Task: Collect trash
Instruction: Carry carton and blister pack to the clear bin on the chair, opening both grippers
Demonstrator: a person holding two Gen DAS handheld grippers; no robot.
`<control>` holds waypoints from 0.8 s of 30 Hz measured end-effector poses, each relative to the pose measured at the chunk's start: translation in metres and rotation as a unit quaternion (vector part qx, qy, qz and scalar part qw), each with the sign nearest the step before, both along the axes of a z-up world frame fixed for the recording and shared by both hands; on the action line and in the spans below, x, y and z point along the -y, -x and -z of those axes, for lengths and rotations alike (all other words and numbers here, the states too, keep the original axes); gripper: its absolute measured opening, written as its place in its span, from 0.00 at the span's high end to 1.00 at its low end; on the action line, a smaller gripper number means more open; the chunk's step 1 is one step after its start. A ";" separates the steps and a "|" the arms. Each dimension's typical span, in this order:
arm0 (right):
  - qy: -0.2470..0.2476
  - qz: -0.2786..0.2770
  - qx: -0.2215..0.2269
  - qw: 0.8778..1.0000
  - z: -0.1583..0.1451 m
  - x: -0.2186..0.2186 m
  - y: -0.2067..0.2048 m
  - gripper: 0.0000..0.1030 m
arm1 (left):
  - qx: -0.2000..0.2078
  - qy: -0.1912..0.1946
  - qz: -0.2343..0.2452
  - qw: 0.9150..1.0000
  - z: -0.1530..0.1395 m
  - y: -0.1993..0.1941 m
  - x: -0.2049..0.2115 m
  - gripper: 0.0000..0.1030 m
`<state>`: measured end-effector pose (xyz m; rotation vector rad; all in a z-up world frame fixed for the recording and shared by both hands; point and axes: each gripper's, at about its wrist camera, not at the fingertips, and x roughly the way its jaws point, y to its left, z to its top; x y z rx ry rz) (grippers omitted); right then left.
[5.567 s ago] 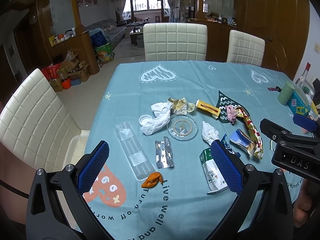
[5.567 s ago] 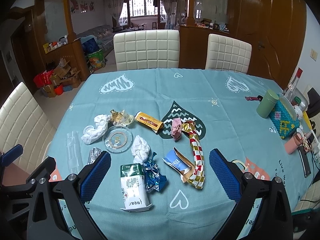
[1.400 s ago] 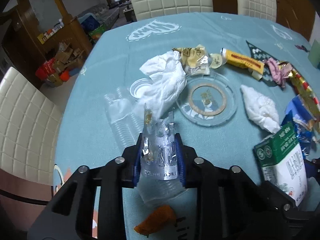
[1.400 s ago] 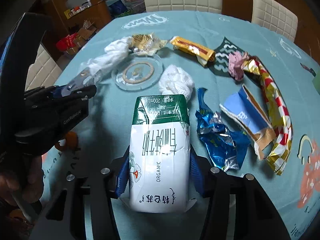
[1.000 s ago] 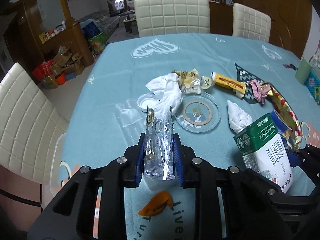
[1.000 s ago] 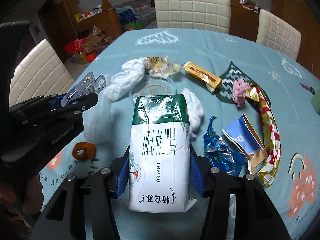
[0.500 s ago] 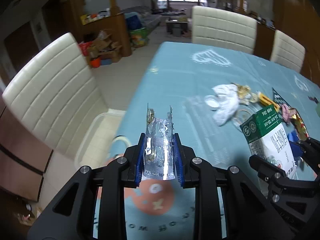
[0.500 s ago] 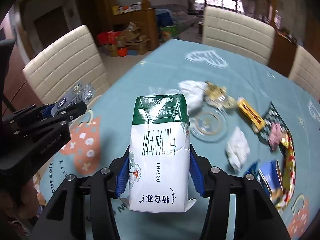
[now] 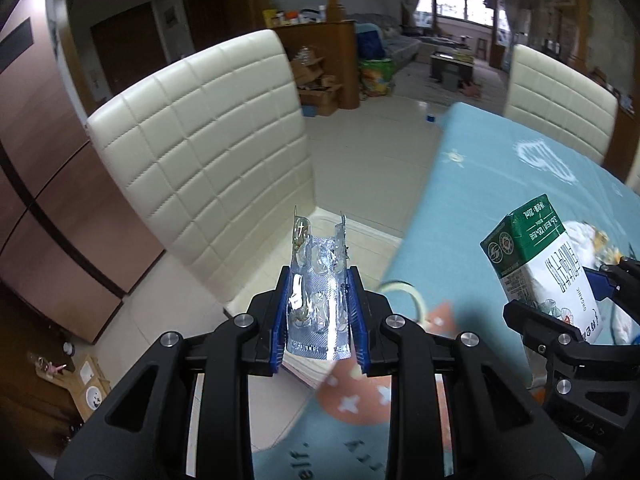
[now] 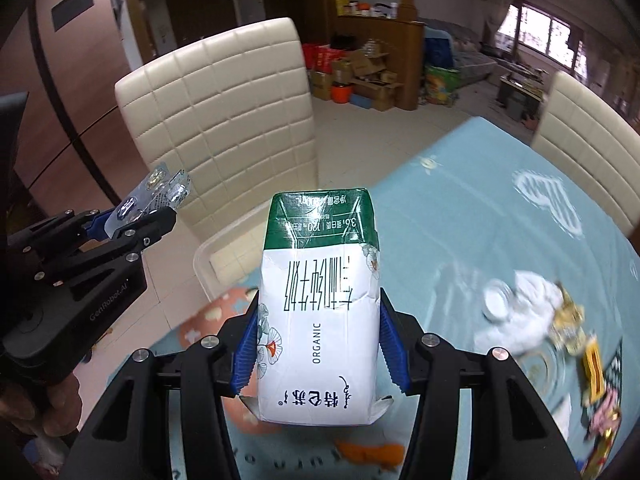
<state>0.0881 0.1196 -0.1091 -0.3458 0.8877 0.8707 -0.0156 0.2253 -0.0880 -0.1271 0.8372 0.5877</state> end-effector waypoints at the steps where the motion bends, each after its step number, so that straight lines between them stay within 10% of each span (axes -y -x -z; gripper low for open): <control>1: 0.001 -0.009 0.002 1.000 0.000 -0.010 -0.004 0.50 | -0.001 -0.007 -0.009 1.000 0.001 -0.002 -0.008 0.71; 8: 0.000 -0.038 0.017 0.999 0.005 -0.048 -0.027 0.50 | 0.007 -0.031 -0.027 0.999 0.004 -0.037 -0.035 0.68; 12: 0.001 -0.035 0.005 0.999 0.015 -0.058 -0.041 0.50 | 0.028 -0.043 -0.048 0.998 0.005 -0.049 -0.044 0.10; 24: 0.004 -0.060 -0.003 0.998 0.034 -0.088 -0.050 0.49 | 0.007 -0.059 -0.098 0.993 0.023 -0.028 -0.065 0.10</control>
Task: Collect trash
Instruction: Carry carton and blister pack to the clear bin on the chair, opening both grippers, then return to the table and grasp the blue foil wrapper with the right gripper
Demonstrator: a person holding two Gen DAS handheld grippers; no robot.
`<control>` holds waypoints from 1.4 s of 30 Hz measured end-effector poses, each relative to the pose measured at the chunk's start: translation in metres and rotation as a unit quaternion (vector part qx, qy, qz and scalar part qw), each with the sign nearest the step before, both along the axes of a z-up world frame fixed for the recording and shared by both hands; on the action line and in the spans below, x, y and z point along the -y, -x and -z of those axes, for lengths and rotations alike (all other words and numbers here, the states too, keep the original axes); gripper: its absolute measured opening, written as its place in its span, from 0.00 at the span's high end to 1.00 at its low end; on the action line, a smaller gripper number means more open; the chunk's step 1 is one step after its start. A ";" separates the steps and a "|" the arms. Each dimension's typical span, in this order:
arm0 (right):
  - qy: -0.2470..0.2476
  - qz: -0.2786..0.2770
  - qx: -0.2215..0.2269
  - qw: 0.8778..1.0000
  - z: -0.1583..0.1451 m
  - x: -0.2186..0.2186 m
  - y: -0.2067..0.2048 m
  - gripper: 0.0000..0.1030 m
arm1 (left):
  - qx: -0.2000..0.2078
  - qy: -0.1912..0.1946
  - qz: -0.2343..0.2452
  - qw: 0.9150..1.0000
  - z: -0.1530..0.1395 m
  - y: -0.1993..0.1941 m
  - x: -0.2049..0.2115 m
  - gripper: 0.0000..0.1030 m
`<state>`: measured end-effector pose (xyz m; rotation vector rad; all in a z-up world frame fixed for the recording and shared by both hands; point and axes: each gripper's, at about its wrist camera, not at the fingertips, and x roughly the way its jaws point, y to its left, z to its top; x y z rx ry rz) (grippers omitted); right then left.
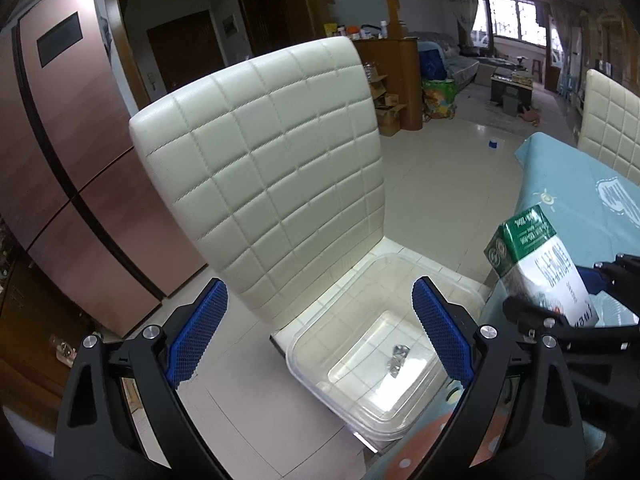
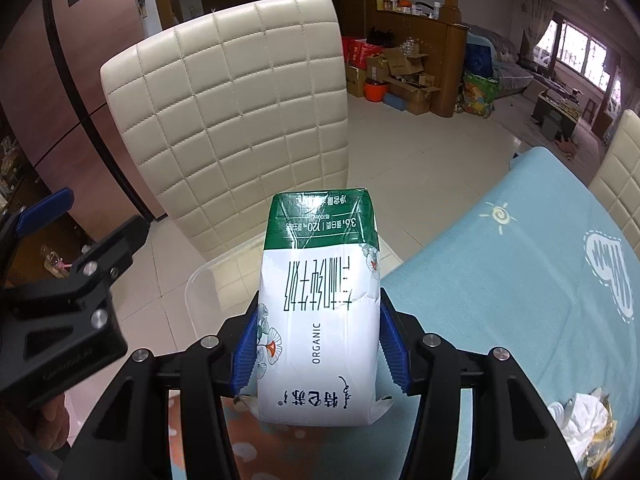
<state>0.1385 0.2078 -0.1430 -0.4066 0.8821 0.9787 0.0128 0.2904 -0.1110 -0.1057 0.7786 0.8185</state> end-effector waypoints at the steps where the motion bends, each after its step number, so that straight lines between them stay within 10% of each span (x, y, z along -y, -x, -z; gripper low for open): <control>1: -0.003 -0.001 0.001 1.000 0.001 -0.003 0.001 0.49 | -0.001 0.001 -0.004 1.000 0.001 0.002 -0.001 0.10; 8: -0.002 -0.002 0.014 1.000 0.001 -0.011 0.007 0.30 | 0.000 0.012 -0.021 1.000 0.004 0.016 -0.007 0.10; 19: 0.001 0.036 0.010 0.999 -0.017 0.034 0.011 0.29 | 0.017 0.019 0.005 1.000 -0.014 0.016 0.013 0.10; 32: -0.002 0.137 0.041 0.990 -0.049 0.133 0.030 0.29 | 0.030 0.032 0.134 0.990 -0.036 0.001 0.093 0.07; 42: 0.029 0.289 0.045 0.956 -0.037 0.253 0.043 0.29 | 0.003 0.067 0.254 0.965 -0.023 -0.032 0.165 0.06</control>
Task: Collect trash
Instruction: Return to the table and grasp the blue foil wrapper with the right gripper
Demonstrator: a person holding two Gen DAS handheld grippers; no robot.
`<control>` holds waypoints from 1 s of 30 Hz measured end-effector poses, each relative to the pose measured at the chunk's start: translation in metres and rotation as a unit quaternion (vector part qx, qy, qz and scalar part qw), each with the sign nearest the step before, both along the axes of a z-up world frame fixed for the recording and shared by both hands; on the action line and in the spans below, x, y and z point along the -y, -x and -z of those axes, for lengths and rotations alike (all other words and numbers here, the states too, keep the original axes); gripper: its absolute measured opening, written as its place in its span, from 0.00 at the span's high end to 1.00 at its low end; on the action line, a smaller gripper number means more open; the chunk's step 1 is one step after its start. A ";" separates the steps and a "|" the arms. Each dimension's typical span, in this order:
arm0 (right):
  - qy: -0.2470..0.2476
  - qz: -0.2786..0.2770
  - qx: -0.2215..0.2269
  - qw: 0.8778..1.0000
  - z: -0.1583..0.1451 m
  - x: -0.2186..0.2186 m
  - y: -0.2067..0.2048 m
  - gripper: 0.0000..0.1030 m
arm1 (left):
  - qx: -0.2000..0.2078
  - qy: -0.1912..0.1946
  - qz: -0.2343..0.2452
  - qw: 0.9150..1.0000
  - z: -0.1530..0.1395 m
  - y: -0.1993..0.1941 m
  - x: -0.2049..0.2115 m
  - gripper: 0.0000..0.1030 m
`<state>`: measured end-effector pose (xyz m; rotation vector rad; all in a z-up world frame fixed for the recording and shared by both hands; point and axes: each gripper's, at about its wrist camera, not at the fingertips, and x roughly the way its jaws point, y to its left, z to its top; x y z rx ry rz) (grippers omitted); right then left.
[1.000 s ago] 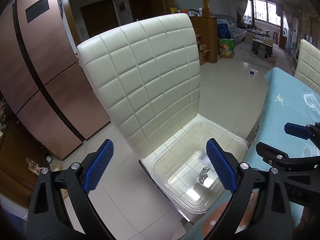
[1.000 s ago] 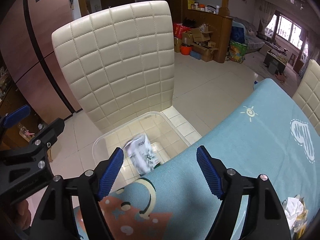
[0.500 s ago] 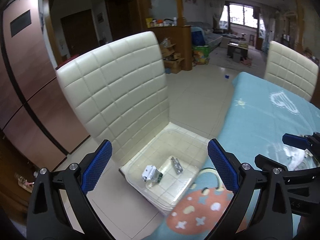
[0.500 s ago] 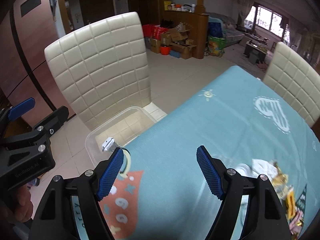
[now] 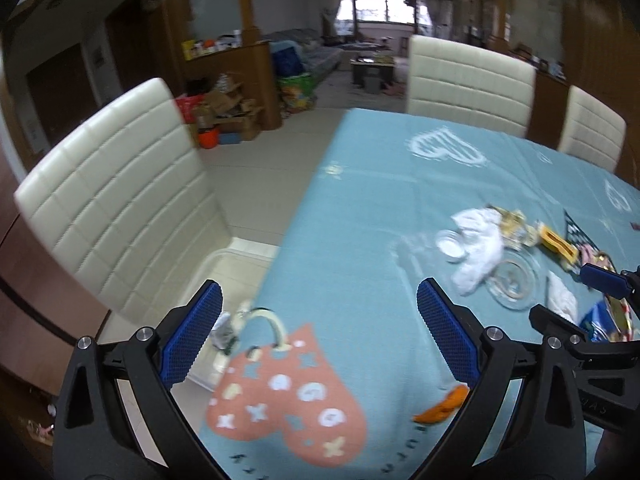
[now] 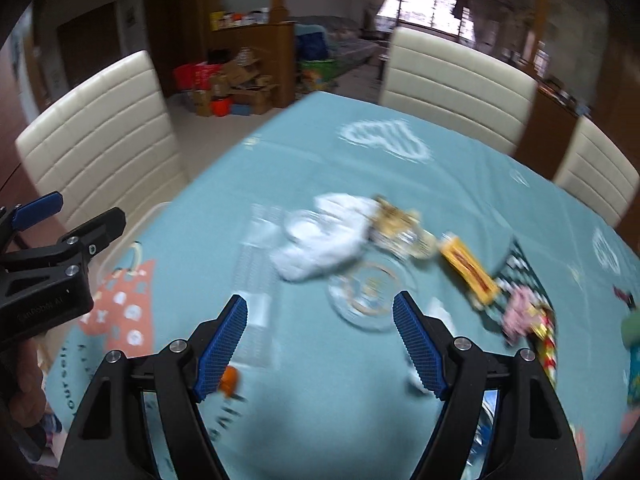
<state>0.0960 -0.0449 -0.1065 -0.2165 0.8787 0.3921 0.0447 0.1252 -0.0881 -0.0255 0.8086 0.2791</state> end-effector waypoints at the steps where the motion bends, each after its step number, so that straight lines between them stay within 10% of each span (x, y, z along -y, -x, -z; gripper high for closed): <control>1: 0.001 0.014 0.000 1.000 0.001 0.011 0.000 0.29 | -0.004 0.001 0.013 1.000 0.002 -0.003 0.010 0.06; 12: 0.005 0.162 -0.023 0.987 0.025 0.130 0.031 0.29 | -0.033 0.000 0.135 0.990 0.019 -0.011 0.091 0.06; 30: 0.012 0.151 -0.067 0.986 0.085 0.108 0.027 0.37 | -0.085 -0.006 0.044 0.995 0.055 -0.011 0.040 0.06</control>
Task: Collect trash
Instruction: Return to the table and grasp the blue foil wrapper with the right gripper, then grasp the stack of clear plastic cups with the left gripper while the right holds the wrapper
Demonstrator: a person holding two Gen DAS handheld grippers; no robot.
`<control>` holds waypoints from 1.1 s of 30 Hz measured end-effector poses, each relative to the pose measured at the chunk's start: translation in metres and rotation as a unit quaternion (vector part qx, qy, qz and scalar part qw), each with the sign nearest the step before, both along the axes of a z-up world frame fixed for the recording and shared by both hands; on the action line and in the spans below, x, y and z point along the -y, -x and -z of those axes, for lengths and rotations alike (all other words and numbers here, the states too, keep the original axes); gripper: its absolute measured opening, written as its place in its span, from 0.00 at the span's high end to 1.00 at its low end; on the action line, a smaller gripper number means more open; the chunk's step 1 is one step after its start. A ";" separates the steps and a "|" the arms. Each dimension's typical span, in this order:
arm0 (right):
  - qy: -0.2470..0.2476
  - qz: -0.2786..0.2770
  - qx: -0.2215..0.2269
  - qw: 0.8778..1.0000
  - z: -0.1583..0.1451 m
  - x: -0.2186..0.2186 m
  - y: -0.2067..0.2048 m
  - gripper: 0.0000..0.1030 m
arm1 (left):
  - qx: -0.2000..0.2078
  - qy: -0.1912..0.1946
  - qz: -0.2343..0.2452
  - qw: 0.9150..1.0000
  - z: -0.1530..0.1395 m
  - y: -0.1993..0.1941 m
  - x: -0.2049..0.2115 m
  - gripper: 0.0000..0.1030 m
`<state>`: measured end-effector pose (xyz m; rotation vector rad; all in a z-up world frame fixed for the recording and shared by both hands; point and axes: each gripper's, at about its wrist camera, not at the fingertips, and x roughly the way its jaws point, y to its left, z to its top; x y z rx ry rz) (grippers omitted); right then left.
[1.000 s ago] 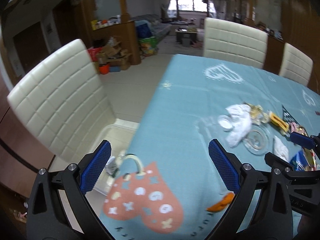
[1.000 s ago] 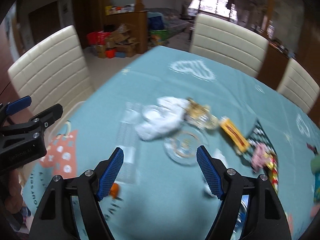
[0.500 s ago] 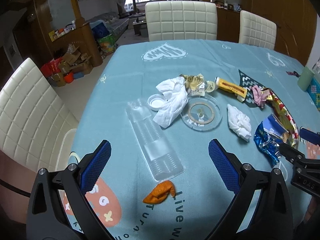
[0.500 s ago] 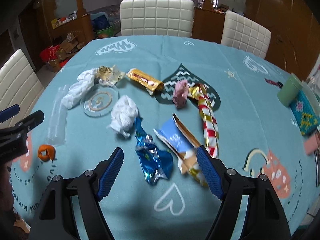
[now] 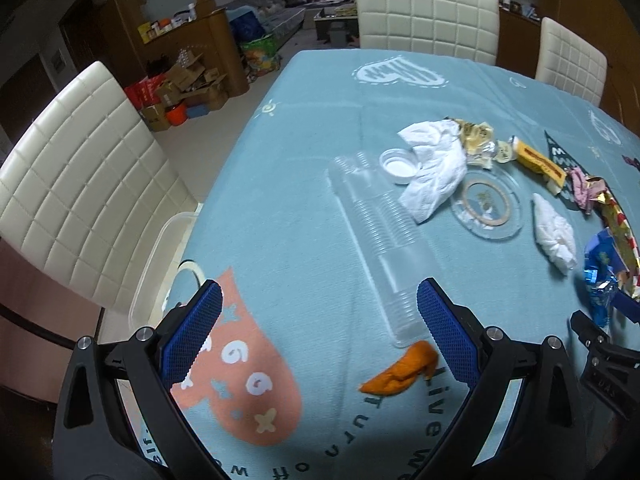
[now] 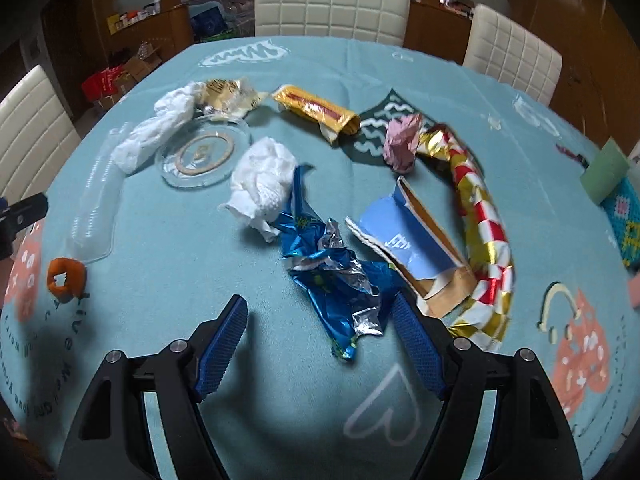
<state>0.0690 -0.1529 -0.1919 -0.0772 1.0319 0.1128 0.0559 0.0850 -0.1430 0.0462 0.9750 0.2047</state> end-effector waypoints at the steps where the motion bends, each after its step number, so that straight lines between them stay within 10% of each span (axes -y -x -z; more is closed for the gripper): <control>1: -0.017 -0.002 -0.004 1.000 0.002 0.002 -0.002 0.52 | -0.003 -0.002 -0.002 1.000 0.002 0.000 -0.002 0.06; 4: -0.021 -0.024 0.004 0.999 -0.003 -0.008 -0.002 0.75 | -0.008 -0.002 -0.007 1.000 0.007 -0.003 -0.006 0.06; 27: -0.052 -0.098 0.012 0.994 -0.027 -0.065 -0.037 0.76 | -0.063 0.036 0.059 0.996 0.037 -0.065 0.017 0.07; 33: -0.052 -0.110 0.002 0.993 -0.020 -0.073 -0.039 0.76 | -0.080 0.047 0.093 0.991 0.044 -0.061 0.024 0.36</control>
